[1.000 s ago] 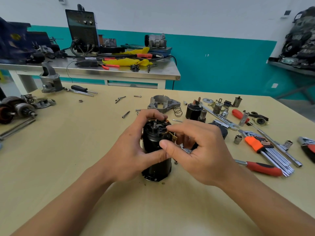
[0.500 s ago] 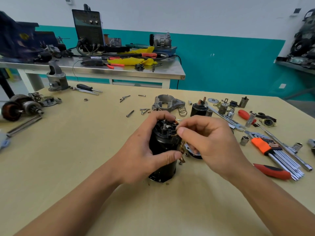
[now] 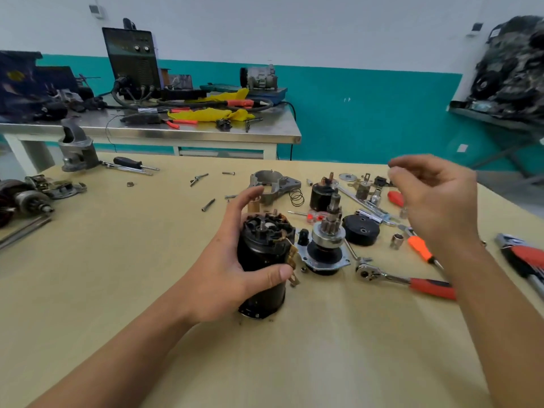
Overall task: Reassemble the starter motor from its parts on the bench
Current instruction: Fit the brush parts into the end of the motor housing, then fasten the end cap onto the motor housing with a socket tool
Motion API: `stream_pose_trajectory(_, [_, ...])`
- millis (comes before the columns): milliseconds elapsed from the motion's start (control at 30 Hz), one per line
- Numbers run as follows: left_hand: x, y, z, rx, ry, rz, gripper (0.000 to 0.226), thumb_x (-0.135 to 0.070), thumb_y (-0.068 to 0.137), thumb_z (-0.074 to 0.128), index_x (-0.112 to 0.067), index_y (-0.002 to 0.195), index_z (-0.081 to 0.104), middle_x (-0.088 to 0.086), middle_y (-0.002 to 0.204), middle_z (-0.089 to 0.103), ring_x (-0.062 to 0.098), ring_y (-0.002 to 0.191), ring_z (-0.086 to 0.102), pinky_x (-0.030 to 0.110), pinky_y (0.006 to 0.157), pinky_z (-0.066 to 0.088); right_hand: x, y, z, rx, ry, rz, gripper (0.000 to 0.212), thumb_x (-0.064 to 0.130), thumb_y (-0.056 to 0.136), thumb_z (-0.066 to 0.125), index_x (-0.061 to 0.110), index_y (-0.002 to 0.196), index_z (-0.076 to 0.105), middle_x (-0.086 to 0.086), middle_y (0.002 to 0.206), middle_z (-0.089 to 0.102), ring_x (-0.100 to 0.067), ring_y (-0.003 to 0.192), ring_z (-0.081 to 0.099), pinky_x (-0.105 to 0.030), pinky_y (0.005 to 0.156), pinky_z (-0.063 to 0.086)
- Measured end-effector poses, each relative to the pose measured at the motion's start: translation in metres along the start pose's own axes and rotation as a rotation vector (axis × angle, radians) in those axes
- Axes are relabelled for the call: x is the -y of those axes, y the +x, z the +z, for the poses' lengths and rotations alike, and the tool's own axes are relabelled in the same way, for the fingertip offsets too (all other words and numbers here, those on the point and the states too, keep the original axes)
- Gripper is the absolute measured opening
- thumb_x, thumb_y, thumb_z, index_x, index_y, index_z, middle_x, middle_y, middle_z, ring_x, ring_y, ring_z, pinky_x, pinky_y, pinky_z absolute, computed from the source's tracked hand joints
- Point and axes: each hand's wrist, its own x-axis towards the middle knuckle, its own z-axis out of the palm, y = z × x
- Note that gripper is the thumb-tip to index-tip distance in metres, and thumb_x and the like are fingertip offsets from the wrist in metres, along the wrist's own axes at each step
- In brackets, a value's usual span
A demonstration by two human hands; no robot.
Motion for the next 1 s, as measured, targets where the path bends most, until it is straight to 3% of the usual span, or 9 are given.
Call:
stream_pose_trajectory(67, [0.001, 0.0, 0.001, 0.016, 0.002, -0.009, 0.104, -0.05, 0.064, 0.084, -0.056, 0.146, 0.021, -0.046, 0.12, 0.052, -0.011, 0.118, 0.057, 0.001, 0.091, 0.041, -0.022, 0.008, -0.009, 0.118, -0.368, 0.097, 0.011, 0.023, 0.085, 0.071, 0.028, 0.095, 0.074, 0.007, 0.092, 0.075, 0.0, 0.074, 0.062, -0.021, 0.07, 0.047])
stream_pose_trajectory(167, [0.0, 0.001, 0.002, 0.036, 0.004, -0.024, 0.104, -0.051, 0.06, 0.086, -0.057, 0.144, 0.025, -0.049, 0.12, 0.048, -0.012, 0.119, 0.055, 0.001, 0.092, 0.042, -0.04, 0.008, -0.002, 0.459, -0.78, 0.215, 0.059, 0.051, 0.082, 0.071, 0.02, 0.131, 0.062, -0.001, 0.129, 0.066, -0.019, 0.113, 0.06, -0.038, 0.098, 0.046])
stream_pose_trajectory(267, [0.001, 0.002, 0.001, 0.054, -0.007, -0.052, 0.1, -0.047, 0.057, 0.086, -0.059, 0.14, 0.031, -0.044, 0.12, 0.052, -0.009, 0.118, 0.057, 0.002, 0.09, 0.043, -0.04, 0.01, 0.013, 0.556, -1.008, 0.225, 0.084, 0.074, 0.073, 0.065, 0.023, 0.138, 0.053, -0.001, 0.134, 0.061, -0.029, 0.122, 0.053, -0.048, 0.101, 0.043])
stream_pose_trajectory(333, [0.002, 0.003, 0.002, 0.061, -0.02, -0.068, 0.098, -0.045, 0.057, 0.087, -0.054, 0.14, 0.035, -0.037, 0.12, 0.057, -0.004, 0.118, 0.059, 0.004, 0.091, 0.045, -0.042, 0.008, 0.019, 0.58, -1.07, 0.235, 0.087, 0.075, 0.073, 0.066, 0.023, 0.141, 0.05, -0.002, 0.133, 0.062, -0.029, 0.121, 0.054, -0.049, 0.099, 0.044])
stream_pose_trajectory(467, [0.007, 0.003, 0.0, 0.056, -0.046, -0.1, 0.093, -0.046, 0.057, 0.087, -0.044, 0.139, 0.043, -0.024, 0.126, 0.062, 0.004, 0.12, 0.062, 0.018, 0.1, 0.049, -0.046, 0.005, 0.025, 0.586, -1.026, 0.231, 0.075, 0.062, 0.075, 0.073, 0.02, 0.135, 0.055, -0.006, 0.127, 0.064, -0.027, 0.113, 0.057, -0.052, 0.099, 0.046])
stream_pose_trajectory(567, [0.007, 0.005, -0.002, 0.072, -0.063, -0.104, 0.077, -0.045, 0.061, 0.087, -0.043, 0.13, 0.052, -0.014, 0.125, 0.067, 0.01, 0.118, 0.064, 0.027, 0.098, 0.049, -0.047, 0.004, 0.025, 0.545, -1.005, 0.247, 0.084, 0.063, 0.076, 0.073, 0.02, 0.143, 0.048, -0.004, 0.138, 0.059, -0.027, 0.123, 0.054, -0.052, 0.102, 0.044])
stream_pose_trajectory(800, [0.007, 0.007, -0.003, 0.088, -0.104, -0.102, 0.054, -0.044, 0.065, 0.085, -0.044, 0.113, 0.061, -0.006, 0.119, 0.07, 0.014, 0.113, 0.066, 0.03, 0.094, 0.049, -0.042, 0.004, 0.023, 0.518, -0.961, 0.281, 0.08, 0.059, 0.073, 0.077, 0.017, 0.138, 0.053, -0.006, 0.129, 0.064, -0.028, 0.114, 0.058, -0.049, 0.098, 0.047])
stream_pose_trajectory(900, [0.007, 0.007, -0.001, 0.094, -0.11, -0.091, 0.056, -0.046, 0.065, 0.086, -0.041, 0.114, 0.06, -0.005, 0.117, 0.07, 0.017, 0.112, 0.067, 0.034, 0.095, 0.05, -0.023, 0.008, 0.006, 0.21, -0.663, 0.196, 0.069, 0.055, 0.068, 0.081, 0.018, 0.124, 0.065, -0.003, 0.113, 0.071, -0.021, 0.097, 0.066, -0.04, 0.088, 0.054])
stream_pose_trajectory(1000, [0.011, 0.007, -0.003, 0.097, -0.102, -0.087, 0.058, -0.046, 0.064, 0.086, -0.039, 0.115, 0.059, -0.004, 0.116, 0.07, 0.018, 0.11, 0.067, 0.035, 0.095, 0.052, 0.012, 0.001, -0.001, -0.005, -0.121, -0.034, 0.043, 0.054, 0.069, 0.078, 0.034, 0.107, 0.071, 0.016, 0.097, 0.074, -0.003, 0.089, 0.069, -0.027, 0.078, 0.058])
